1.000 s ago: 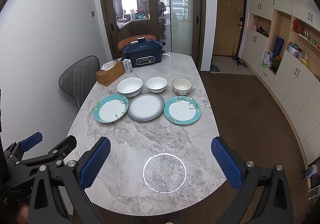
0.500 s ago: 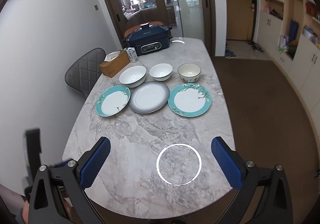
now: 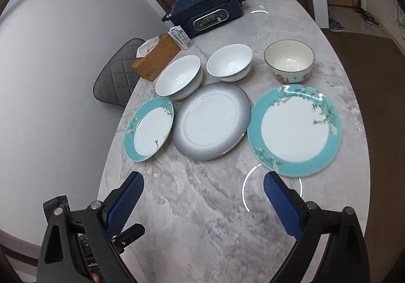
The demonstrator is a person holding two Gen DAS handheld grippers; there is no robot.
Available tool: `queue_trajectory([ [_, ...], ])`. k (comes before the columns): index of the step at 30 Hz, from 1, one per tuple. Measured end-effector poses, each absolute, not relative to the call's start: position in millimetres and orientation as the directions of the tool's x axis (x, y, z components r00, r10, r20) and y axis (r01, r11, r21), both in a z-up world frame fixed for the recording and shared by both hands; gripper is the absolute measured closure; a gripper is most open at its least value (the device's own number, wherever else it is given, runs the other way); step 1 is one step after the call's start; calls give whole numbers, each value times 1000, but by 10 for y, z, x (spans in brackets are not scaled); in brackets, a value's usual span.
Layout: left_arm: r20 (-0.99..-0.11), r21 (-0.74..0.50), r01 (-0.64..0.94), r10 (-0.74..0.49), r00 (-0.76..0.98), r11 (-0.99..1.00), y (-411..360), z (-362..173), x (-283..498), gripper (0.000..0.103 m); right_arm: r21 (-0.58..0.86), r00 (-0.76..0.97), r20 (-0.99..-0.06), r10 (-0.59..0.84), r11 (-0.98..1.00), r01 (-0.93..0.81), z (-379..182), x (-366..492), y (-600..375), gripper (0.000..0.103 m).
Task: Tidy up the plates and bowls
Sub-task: 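Move the left tool toward the rim of the grey-rimmed plate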
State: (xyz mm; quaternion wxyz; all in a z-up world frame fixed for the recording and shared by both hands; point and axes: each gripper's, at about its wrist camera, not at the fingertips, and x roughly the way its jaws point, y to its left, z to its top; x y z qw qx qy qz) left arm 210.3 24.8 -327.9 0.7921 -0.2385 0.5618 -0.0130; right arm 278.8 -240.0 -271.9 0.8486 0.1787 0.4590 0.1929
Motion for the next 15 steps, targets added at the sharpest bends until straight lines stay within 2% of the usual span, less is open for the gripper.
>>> queue_trajectory([
  [2, -909, -386, -314, -299, 290, 867, 379, -3470, 2415, 3, 464, 485, -734, 476, 872, -155, -2835, 3086, -2355, 6],
  [4, -926, -346, -329, -266, 267, 879, 459, -3585, 2681, 10, 461, 474, -744, 471, 875, -146, -2953, 3362, -2349, 8],
  [7, -927, -338, -337, -249, 281, 879, 544, -3669, 3019, 10, 477, 462, -742, 486, 867, -146, -3100, 3708, -2363, 9],
  [10, -928, -332, -353, -235, 289, 875, 542, -3776, 3299, 11, 460, 436, -753, 493, 868, -186, -3255, 4038, -2334, 17],
  [11, -930, -331, -363, -235, 283, 871, 530, -3829, 3387, 14, 455, 427, -758, 493, 869, -196, -3303, 4138, -2320, 21],
  [13, -927, -347, -385, -251, 279, 855, 541, -3901, 3521, 37, 472, 393, -756, 524, 852, -229, -3417, 4376, -2296, 30],
  [15, -925, -358, -401, -264, 273, 843, 548, -3969, 3653, 41, 467, 371, -761, 533, 846, -258, -3496, 4583, -2276, 34],
])
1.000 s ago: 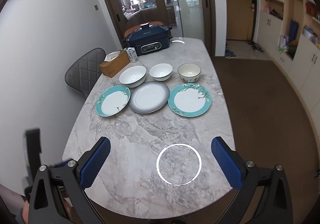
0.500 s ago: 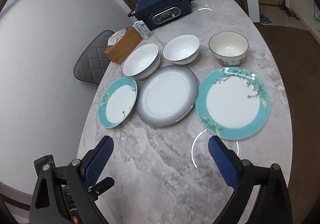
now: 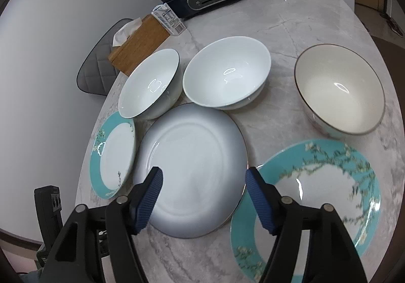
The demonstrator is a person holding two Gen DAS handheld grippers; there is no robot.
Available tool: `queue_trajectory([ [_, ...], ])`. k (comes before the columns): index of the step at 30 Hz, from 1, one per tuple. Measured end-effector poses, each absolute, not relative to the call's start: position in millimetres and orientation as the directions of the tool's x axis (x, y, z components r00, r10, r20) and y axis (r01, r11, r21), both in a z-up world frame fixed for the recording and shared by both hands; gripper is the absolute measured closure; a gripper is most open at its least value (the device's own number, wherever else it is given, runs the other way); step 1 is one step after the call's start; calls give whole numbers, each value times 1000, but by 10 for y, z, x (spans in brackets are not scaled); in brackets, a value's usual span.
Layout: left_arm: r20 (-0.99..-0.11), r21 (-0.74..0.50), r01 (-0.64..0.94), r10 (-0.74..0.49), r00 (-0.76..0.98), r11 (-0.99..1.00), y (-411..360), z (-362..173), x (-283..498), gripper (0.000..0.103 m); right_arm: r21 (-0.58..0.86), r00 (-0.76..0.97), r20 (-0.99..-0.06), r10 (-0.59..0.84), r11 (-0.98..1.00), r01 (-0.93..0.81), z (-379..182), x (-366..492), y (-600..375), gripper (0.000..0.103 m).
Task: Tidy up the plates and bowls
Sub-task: 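Move the left tool toward the rim of the grey-rimmed plate, then close the left tool on the grey-rimmed plate's rim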
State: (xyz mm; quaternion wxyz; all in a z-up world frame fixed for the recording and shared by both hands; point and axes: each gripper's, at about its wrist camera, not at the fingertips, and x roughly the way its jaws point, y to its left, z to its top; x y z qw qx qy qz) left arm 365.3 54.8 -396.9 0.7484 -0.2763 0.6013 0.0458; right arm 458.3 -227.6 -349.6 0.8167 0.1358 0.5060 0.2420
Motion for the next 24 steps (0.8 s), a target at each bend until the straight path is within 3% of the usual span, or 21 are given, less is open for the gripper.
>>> queue_trajectory([
  [3, -932, -347, -400, -262, 252, 848, 536, -4062, 3819, 51, 457, 357, -763, 539, 840, -293, -3566, 4804, -2270, 34],
  [15, -903, -416, -449, -302, 305, 791, 696, -4045, 3909, 54, 471, 275, -788, 551, 827, -306, -3931, 5146, -2359, 43],
  [18, -894, -432, -429, -314, 320, 793, 655, -4067, 3879, 59, 475, 277, -780, 561, 819, -321, -3921, 5172, -2358, 46],
  [24, -880, -456, -420, -325, 347, 785, 564, -4122, 3961, 60, 512, 245, -756, 607, 782, -356, -3940, 5255, -2297, 47],
])
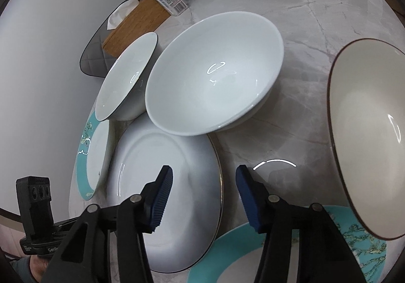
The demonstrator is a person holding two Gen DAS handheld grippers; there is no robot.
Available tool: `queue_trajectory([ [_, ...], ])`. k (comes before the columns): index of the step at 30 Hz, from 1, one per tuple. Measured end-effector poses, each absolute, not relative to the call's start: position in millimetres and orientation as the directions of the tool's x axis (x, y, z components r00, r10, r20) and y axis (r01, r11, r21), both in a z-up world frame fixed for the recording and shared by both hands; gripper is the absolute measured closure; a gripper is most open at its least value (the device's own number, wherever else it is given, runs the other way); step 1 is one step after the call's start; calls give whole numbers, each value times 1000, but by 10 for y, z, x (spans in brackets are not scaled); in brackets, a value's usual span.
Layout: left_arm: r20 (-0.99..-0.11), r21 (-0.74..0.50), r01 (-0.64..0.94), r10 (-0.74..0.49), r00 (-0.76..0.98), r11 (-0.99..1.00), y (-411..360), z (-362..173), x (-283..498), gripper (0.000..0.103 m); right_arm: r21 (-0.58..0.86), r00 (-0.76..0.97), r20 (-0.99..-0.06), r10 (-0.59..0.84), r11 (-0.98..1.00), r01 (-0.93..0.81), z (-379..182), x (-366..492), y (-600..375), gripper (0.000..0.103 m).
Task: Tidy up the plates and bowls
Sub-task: 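Close the left tool on the grey-rimmed plate's rim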
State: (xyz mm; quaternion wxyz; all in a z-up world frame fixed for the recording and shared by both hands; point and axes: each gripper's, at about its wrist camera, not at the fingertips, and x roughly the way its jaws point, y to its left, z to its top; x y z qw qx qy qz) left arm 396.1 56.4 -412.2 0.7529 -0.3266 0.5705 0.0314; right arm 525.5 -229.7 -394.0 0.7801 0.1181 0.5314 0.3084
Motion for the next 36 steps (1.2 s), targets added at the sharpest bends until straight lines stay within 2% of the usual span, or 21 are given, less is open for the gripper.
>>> queue_trajectory([
  [7, -859, -496, -474, -328, 394, 728, 706, -4149, 4001, 60, 504, 232, -760, 607, 776, -379, -3937, 5328, -2220, 49],
  [10, -856, -501, -485, -326, 402, 717, 745, -4151, 3997, 60, 468, 221, -782, 582, 784, -408, -3941, 5337, -2153, 67],
  [11, -857, -498, -483, -324, 401, 720, 734, -4151, 4014, 60, 454, 222, -790, 571, 789, -413, -3936, 5338, -2136, 69],
  [12, -863, -486, -487, -311, 398, 726, 724, -4146, 4026, 63, 444, 219, -798, 561, 793, -417, -3935, 5336, -2127, 70],
  [13, -870, -473, -493, -298, 393, 731, 730, -4138, 4023, 72, 428, 217, -808, 548, 799, -422, -3930, 5339, -2118, 74],
  [15, -883, -447, -507, -271, 384, 737, 784, -4155, 4000, 84, 421, 215, -813, 542, 801, -426, -3927, 5352, -2129, 74],
  [16, -876, -461, -511, -281, 391, 726, 830, -4169, 3980, 85, 423, 213, -814, 540, 803, -420, -3926, 5359, -2140, 75],
  [36, -879, -460, -485, -304, 368, 743, 844, -4130, 3871, 86, 446, 211, -828, 520, 838, -314, -3917, 5083, -2302, 77],
])
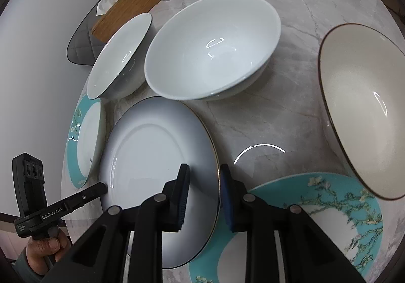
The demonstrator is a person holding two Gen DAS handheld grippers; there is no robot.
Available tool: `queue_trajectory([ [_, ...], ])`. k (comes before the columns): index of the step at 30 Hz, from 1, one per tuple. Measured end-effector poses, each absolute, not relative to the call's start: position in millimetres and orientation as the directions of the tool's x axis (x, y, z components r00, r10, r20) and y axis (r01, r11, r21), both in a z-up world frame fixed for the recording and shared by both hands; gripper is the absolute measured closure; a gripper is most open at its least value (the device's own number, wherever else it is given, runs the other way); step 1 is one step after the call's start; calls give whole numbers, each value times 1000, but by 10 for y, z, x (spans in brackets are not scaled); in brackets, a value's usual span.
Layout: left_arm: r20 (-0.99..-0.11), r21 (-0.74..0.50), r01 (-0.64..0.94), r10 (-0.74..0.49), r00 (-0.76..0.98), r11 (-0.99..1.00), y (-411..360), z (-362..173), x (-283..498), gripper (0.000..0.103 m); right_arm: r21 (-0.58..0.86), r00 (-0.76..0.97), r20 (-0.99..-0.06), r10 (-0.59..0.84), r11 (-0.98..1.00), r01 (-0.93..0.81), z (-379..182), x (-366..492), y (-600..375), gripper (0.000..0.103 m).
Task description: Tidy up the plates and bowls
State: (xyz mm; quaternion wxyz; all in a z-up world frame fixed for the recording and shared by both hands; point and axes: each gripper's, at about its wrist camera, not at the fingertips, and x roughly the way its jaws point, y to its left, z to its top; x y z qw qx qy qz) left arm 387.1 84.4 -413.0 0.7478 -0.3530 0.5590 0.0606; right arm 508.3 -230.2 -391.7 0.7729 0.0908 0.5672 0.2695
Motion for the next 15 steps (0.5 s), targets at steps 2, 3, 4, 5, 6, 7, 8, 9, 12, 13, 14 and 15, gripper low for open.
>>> queue_trajectory([
  [2, -879, -461, -487, -307, 365, 742, 822, -4130, 3829, 86, 450, 216, -826, 521, 839, -306, -3908, 5028, -2321, 78],
  [3, -878, -463, -486, -309, 365, 741, 820, -4124, 3795, 86, 451, 219, -824, 523, 839, -304, -3895, 4994, -2330, 79],
  [4, -877, -464, -485, -310, 366, 741, 808, -4110, 3766, 86, 453, 222, -822, 525, 838, -304, -3881, 4949, -2354, 80],
  [5, -877, -466, -484, -311, 367, 741, 792, -4097, 3732, 86, 455, 224, -820, 527, 837, -305, -3868, 4912, -2364, 80],
  [6, -875, -468, -483, -313, 369, 740, 778, -4083, 3693, 86, 455, 226, -819, 527, 837, -304, -3853, 4876, -2368, 80],
  [7, -874, -470, -481, -313, 372, 740, 748, -4061, 3640, 86, 456, 230, -817, 528, 837, -303, -3839, 4830, -2385, 80],
  [8, -875, -467, -477, -309, 373, 745, 727, -4041, 3599, 86, 457, 234, -816, 529, 837, -302, -3826, 4777, -2398, 80],
  [9, -875, -465, -472, -305, 377, 750, 707, -4018, 3553, 86, 459, 237, -814, 531, 837, -299, -3814, 4726, -2405, 80],
  [12, -875, -462, -470, -301, 379, 752, 661, -3955, 3386, 86, 459, 249, -809, 532, 837, -297, -3774, 4539, -2419, 81],
  [13, -876, -459, -468, -297, 380, 755, 685, -3928, 3324, 86, 459, 252, -808, 533, 837, -298, -3755, 4477, -2419, 81],
  [14, -877, -454, -463, -290, 383, 761, 684, -3883, 3250, 86, 461, 255, -805, 535, 836, -299, -3740, 4405, -2417, 81],
  [15, -876, -453, -456, -289, 385, 766, 689, -3838, 3173, 86, 462, 258, -803, 537, 834, -300, -3724, 4303, -2422, 81],
])
